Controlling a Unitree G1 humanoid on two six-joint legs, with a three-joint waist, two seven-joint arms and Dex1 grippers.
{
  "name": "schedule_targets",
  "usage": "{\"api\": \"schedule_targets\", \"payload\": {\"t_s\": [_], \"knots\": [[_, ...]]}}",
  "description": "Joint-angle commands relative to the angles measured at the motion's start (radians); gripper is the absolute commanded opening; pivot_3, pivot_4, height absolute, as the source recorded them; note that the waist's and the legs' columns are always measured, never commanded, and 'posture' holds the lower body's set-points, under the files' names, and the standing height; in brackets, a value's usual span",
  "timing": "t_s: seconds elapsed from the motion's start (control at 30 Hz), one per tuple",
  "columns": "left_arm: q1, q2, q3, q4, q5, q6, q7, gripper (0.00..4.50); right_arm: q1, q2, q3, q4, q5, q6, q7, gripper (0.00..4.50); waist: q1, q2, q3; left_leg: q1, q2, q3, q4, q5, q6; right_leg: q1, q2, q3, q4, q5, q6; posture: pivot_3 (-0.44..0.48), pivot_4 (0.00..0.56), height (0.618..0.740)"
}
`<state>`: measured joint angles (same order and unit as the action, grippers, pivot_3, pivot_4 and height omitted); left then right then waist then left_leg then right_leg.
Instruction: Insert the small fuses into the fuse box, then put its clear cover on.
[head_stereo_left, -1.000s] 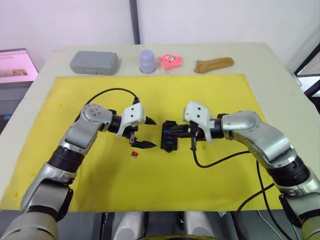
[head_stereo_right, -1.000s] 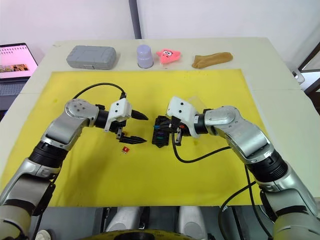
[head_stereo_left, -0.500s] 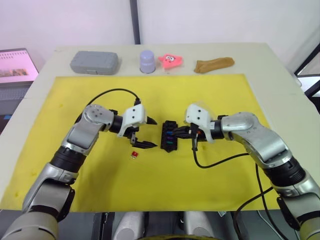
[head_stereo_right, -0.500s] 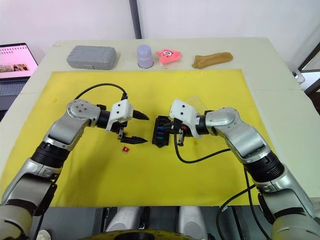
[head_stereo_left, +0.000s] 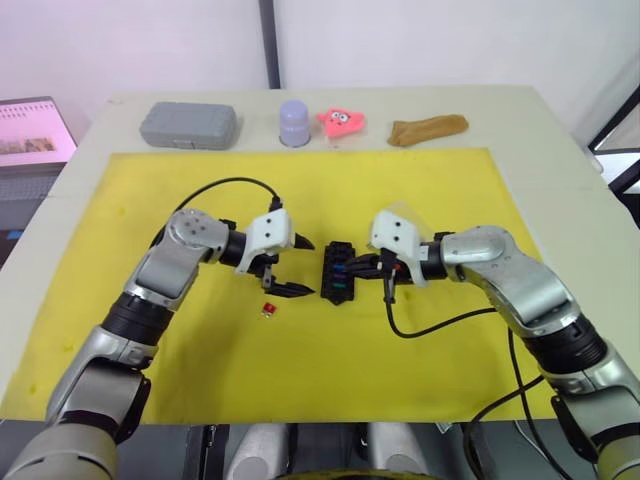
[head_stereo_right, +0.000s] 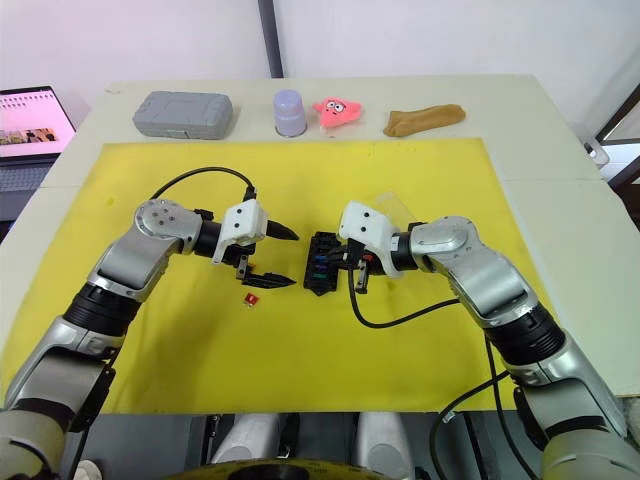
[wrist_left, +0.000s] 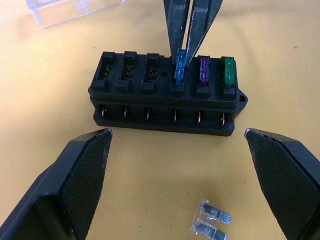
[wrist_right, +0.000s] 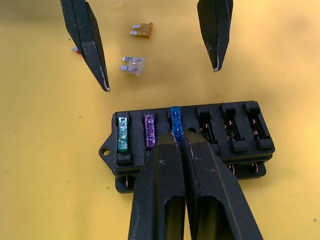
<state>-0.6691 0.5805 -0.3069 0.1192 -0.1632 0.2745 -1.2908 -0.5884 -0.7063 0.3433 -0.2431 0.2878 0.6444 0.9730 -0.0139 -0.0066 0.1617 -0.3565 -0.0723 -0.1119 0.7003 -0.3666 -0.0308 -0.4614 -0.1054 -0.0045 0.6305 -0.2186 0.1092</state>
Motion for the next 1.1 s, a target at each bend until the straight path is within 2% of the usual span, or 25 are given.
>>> {"api": "schedule_targets", "payload": {"t_s": [0.03,1.1], "knots": [[0.002,-0.004,0.005,-0.029,-0.002,-0.003,0.005,4.47,-0.005,0.008,-0.010,0.003,-0.015,-0.019,0.009,0.00,0.000,0.000,0.000,0.000,0.000,0.000,0.000,0.000,0.000,0.000,0.000,0.000,0.000,0.000,0.000,0.000,0.150,0.740],[0.014,-0.009,-0.016,-0.035,0.004,0.000,-0.002,4.47,-0.008,0.039,-0.057,0.013,-0.004,-0.003,0.030,0.00,0.000,0.000,0.000,0.000,0.000,0.000,0.000,0.000,0.000,0.000,0.000,0.000,0.000,0.000,0.000,0.000,0.150,0.740]]}}
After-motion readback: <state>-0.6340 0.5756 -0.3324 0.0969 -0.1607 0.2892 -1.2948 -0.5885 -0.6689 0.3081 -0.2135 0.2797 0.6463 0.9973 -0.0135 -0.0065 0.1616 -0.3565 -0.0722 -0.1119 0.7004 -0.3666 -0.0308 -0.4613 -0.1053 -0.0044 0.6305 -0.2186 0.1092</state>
